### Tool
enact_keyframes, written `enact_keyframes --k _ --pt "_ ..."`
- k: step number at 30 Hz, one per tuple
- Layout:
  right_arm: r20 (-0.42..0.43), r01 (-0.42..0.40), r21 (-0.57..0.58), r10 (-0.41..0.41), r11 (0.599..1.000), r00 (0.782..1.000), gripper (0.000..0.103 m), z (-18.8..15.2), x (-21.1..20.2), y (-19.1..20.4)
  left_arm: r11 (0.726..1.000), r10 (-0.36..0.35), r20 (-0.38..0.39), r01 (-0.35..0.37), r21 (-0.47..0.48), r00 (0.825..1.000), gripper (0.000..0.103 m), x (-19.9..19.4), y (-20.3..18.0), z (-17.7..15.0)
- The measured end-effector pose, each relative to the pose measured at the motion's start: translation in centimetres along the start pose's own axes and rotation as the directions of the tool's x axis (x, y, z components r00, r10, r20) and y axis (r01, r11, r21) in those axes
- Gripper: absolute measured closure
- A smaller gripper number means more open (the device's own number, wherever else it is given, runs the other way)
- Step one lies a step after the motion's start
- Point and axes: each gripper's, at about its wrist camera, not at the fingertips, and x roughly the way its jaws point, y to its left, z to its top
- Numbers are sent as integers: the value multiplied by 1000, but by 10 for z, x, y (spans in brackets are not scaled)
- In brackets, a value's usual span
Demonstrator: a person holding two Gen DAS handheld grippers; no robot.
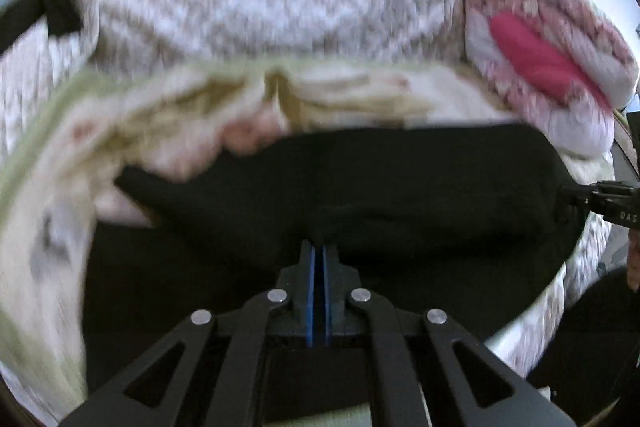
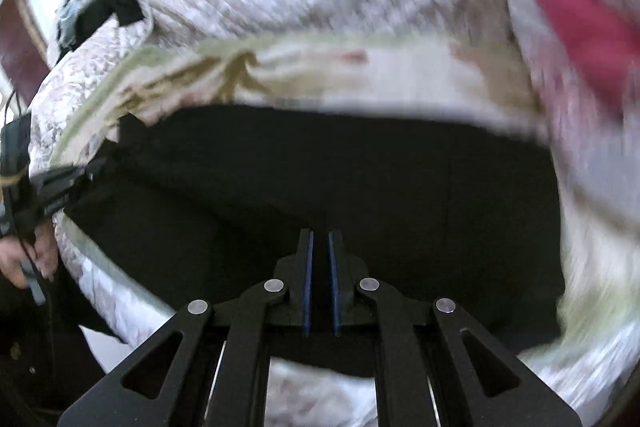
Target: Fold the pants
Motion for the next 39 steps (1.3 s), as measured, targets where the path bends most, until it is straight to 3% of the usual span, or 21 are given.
enact_keyframes --k 4,6,7,8,9,10,13,17,20,21,22,24,25,30,35,37,39 --pt "-54 10 139 -2 990 999 95 -29 16 -15 999 7 -29 -9 -49 1000 98 -10 5 -22" --pt "-41 -9 186 17 983 999 80 -35 13 -18 996 14 -6 -15 -88 1000 97 -23 11 -25" --pt "-16 -22 196 26 980 1000 76 -35 9 -18 994 25 3 -25 -105 1000 92 -26 15 -22" --pt "20 -33 195 30 980 999 67 -34 5 -16 992 45 15 -42 -121 999 87 -29 18 -19" --pt "47 -39 191 30 981 998 56 -33 2 -14 990 55 29 -51 -132 998 76 -30 21 -15" --pt "84 -41 190 26 981 996 52 -31 0 -12 988 66 42 -59 -141 997 66 -30 23 -10" --pt "137 -57 223 26 973 990 52 -27 2 -15 983 96 44 -87 -163 994 54 -18 26 15" --pt "144 -62 250 27 966 989 52 -28 9 -22 984 137 7 -135 -118 991 52 24 19 44" --pt "149 -79 279 38 957 988 52 -30 11 -28 981 164 -51 -169 -98 985 52 53 18 50" --pt "155 -84 285 41 955 987 52 -30 11 -30 979 170 -62 -176 -99 983 57 59 20 50" --pt "159 -85 290 39 953 986 52 -30 11 -31 974 193 -53 -197 -109 980 73 60 22 49" --pt "163 -90 295 43 951 986 52 -30 12 -32 968 214 -29 -216 -125 976 96 53 26 46" --pt "164 -92 296 45 951 985 52 -29 12 -32 968 203 -24 -205 -148 979 98 49 31 45" --pt "178 -69 292 17 954 984 52 -29 10 -32 943 222 58 -199 -266 973 99 13 55 24" --pt "208 -50 308 -16 950 978 52 -36 -2 -35 902 267 147 -193 -386 952 99 -37 73 -2" --pt "209 -44 319 -25 947 978 52 -39 -5 -36 887 277 158 -189 -422 948 98 -51 77 -16" --pt "205 -39 329 -32 944 978 52 -40 -6 -37 883 266 136 -184 -432 954 98 -51 78 -30"
